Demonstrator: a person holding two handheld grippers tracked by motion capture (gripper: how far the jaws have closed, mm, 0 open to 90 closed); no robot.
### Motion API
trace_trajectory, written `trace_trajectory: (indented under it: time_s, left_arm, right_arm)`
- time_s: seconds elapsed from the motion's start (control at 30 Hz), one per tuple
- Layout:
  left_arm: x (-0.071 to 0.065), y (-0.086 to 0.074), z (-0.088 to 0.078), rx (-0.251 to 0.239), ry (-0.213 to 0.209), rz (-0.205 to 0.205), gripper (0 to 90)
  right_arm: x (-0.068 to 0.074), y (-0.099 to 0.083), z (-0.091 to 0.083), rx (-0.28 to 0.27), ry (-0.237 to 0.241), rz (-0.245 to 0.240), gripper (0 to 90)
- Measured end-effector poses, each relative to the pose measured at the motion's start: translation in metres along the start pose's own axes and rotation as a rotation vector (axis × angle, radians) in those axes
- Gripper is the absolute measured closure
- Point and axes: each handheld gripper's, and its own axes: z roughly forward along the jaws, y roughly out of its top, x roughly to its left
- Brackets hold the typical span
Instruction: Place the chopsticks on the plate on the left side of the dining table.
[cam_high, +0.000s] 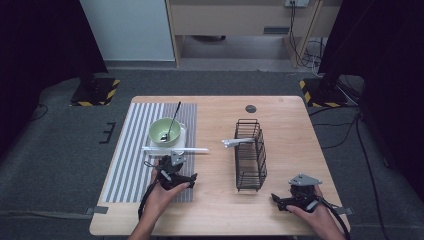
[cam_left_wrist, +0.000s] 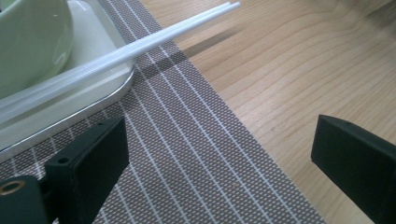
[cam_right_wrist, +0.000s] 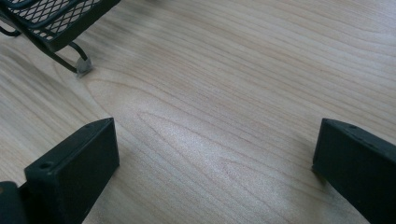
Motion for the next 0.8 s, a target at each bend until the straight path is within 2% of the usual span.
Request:
trace_trajectory:
  time_s: [0.27, 0.63, 0.8]
  left_arm:
    - [-0.014, 0.002, 0.003, -0.005, -0.031, 0.023, 3.7]
    - [-0.029, -0.001, 0.004, -0.001, -0.052, 0.061, 3.7]
    - [-0.040, -0.002, 0.008, 0.015, -0.063, 0.095, 3.8]
  right_arm:
    - [0.000, 0.000, 0.000, 0.000, 0.001, 0.000, 0.3]
    - [0.000, -0.001, -0.001, 0.000, -0.001, 0.000, 0.3]
    - [0.000, -0.001, -0.001, -0.001, -0.002, 0.002, 0.3]
